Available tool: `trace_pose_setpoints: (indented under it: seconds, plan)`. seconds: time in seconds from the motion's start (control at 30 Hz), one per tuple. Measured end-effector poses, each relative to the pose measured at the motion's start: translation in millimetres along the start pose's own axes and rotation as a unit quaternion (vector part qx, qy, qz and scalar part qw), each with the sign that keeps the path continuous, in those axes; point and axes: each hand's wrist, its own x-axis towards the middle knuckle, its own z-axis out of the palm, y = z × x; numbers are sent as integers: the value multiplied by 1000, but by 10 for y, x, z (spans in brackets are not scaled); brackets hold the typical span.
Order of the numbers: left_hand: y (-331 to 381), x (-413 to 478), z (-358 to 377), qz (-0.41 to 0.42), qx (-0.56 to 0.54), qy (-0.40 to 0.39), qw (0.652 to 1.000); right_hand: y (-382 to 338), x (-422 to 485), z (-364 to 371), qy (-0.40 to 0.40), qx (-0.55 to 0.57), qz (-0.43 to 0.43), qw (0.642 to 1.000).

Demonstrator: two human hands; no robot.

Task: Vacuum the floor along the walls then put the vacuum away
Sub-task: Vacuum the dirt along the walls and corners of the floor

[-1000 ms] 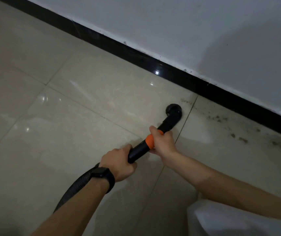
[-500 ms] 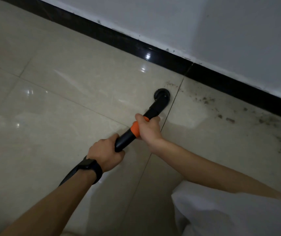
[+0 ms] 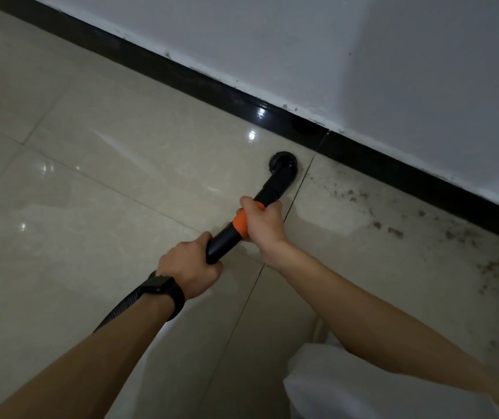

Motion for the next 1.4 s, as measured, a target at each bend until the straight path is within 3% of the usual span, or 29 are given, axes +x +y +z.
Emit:
trace_pose_setpoints:
  seconds: [0.4,0.73,1.13,1.4]
  plan:
    - [264,238,-55,13,-3,15,1000,-220,240,-162,24,17,-15,999]
    - [84,183,-155,45,27,57,997,-306,208,45,14,7,-16,1000]
    - [-692,-604,66,128,121,23,984,497,-693,245,27,-32,61,997]
    - [-423,-496,198,171,119,14,978,501,-648,2,87,3,66,994]
